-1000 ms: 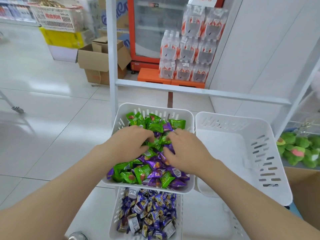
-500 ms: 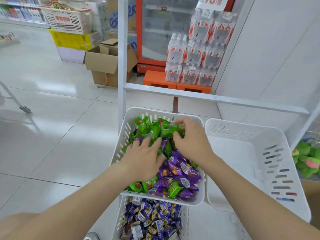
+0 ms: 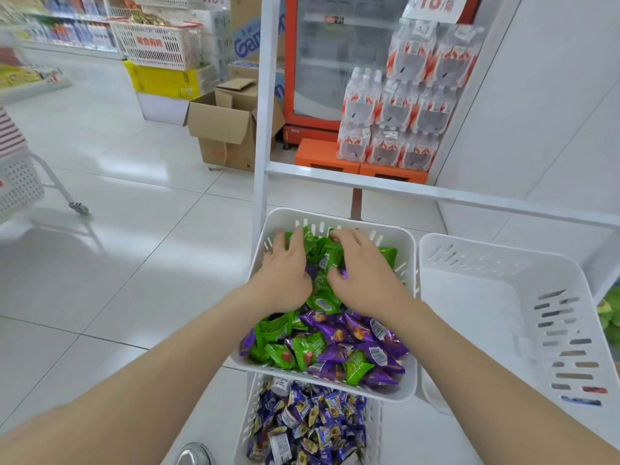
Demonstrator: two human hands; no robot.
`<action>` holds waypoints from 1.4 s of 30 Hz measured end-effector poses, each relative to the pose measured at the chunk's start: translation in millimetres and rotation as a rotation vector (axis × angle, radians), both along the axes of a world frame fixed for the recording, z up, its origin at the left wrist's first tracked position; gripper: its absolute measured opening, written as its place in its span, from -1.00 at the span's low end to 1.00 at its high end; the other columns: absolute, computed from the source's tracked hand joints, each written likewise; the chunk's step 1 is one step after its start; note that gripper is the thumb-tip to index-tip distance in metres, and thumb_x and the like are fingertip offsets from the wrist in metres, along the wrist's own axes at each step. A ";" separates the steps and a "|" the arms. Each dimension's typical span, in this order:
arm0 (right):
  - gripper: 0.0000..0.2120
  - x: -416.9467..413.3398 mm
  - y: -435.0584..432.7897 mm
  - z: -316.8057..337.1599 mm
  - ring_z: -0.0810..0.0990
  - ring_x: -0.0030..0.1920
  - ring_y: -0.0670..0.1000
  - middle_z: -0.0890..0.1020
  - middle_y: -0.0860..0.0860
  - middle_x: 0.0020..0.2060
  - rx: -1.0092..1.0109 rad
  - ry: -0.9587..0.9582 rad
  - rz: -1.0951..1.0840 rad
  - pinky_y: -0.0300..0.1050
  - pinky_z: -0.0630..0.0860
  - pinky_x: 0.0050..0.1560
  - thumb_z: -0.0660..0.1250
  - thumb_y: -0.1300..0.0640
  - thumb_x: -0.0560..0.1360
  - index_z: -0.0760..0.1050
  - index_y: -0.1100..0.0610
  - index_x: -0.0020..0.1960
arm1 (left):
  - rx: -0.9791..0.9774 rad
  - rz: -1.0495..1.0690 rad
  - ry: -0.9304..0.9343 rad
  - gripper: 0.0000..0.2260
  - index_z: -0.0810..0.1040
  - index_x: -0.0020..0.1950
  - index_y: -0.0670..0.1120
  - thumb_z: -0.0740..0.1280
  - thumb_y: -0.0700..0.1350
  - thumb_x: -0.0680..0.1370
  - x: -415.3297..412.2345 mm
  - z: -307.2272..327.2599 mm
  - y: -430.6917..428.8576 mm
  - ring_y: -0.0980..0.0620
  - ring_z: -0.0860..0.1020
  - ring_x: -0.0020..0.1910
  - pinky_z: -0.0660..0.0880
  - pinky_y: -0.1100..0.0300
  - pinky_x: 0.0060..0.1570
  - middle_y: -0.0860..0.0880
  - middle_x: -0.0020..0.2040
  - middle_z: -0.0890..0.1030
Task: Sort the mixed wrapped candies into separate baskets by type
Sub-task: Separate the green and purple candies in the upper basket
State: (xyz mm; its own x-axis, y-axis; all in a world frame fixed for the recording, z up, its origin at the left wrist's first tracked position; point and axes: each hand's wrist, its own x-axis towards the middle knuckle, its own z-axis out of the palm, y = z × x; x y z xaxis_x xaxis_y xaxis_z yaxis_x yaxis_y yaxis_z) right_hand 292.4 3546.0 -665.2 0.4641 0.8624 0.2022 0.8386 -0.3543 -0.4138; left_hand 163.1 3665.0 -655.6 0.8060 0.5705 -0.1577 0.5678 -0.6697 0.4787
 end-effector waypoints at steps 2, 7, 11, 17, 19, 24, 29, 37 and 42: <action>-0.29 1.5 5.3 -5.1 0.41 0.40 0.18 0.39 0.10 0.44 -0.110 -0.018 -0.041 0.16 0.39 0.42 0.30 -0.04 0.56 0.11 0.05 0.63 | -0.085 0.013 0.060 -0.21 -0.17 0.65 -0.09 0.24 -0.19 0.55 7.3 -4.6 10.5 -0.31 0.00 0.61 0.06 -0.13 0.56 -0.21 0.65 -0.05; -0.38 2.5 5.2 3.1 0.38 0.38 0.18 0.46 0.10 0.33 -0.336 -0.201 -0.050 0.17 0.28 0.37 0.21 -0.14 0.56 0.22 -0.11 0.60 | -0.117 -0.066 0.142 -0.21 -0.15 0.67 -0.01 0.22 -0.19 0.55 14.6 -1.0 5.6 -0.28 0.09 0.60 0.12 -0.10 0.55 -0.15 0.64 0.08; -0.61 0.9 -4.6 9.6 0.44 0.13 0.04 0.43 -0.01 0.06 -0.054 -0.211 -0.134 0.03 0.42 0.18 0.27 -0.01 0.45 0.56 -0.02 0.26 | -0.056 -0.205 0.217 -0.20 -0.19 0.67 0.04 0.21 -0.17 0.56 9.8 0.3 -27.4 -0.39 -0.04 0.59 0.03 -0.34 0.53 -0.10 0.66 -0.04; -0.60 11.1 -0.6 7.3 0.52 0.29 -0.08 0.60 -0.03 0.28 0.099 0.047 0.148 -0.10 0.43 0.39 0.18 0.30 0.64 0.54 0.07 0.41 | 0.071 -0.442 0.378 -0.37 -0.22 0.65 0.17 0.09 0.08 0.69 -21.0 9.6 -47.3 -0.38 -0.25 0.60 -0.16 -0.39 0.53 -0.08 0.67 -0.25; -0.58 10.8 13.3 5.2 0.52 0.35 0.00 0.60 0.02 0.35 0.030 0.014 0.199 -0.05 0.42 0.42 0.16 0.29 0.66 0.50 0.07 0.46 | 0.143 -0.440 0.404 -0.36 -0.20 0.64 0.17 0.12 0.10 0.68 -33.2 14.9 -46.4 -0.38 -0.20 0.60 -0.10 -0.35 0.55 -0.15 0.66 -0.23; -0.57 8.1 57.7 -3.4 0.51 0.38 0.17 0.54 0.12 0.42 -0.206 0.010 0.208 0.13 0.47 0.36 0.13 0.16 0.70 0.33 0.04 0.57 | 0.350 -0.370 0.326 -0.55 0.25 0.46 -0.07 0.18 0.10 0.64 -50.8 26.3 -38.9 -0.25 0.31 0.31 0.34 -0.12 0.36 -0.16 0.38 0.34; -0.52 13.4 77.9 -5.6 0.47 0.38 0.22 0.57 0.10 0.38 -0.445 -0.178 0.227 0.16 0.44 0.33 0.15 0.02 0.67 0.25 -0.11 0.58 | 0.165 -0.410 0.472 -0.28 -0.18 0.65 -0.20 0.15 0.08 0.69 -60.2 16.7 -39.4 -0.30 0.17 0.52 0.23 -0.13 0.49 -0.25 0.60 0.07; -0.73 6.9 69.3 2.2 0.65 0.01 0.08 0.68 0.03 0.00 -0.376 -0.124 0.257 0.11 0.65 0.03 0.20 0.10 0.42 0.66 0.10 -0.07 | 0.092 -0.368 0.506 -0.23 -0.34 0.63 -0.18 0.18 0.02 0.71 -58.2 10.8 -31.7 -0.38 0.02 0.60 0.17 -0.21 0.53 -0.32 0.63 -0.23; -0.75 8.2 73.2 -2.0 0.61 -0.22 -0.01 0.62 -0.07 -0.28 -0.279 0.000 0.164 0.09 0.62 -0.13 0.25 -0.14 0.59 0.56 0.01 -0.05 | 0.134 -0.378 0.536 -0.22 -0.35 0.62 -0.22 0.15 0.05 0.72 -58.3 13.6 -35.1 -0.44 0.02 0.58 0.15 -0.20 0.54 -0.34 0.62 -0.23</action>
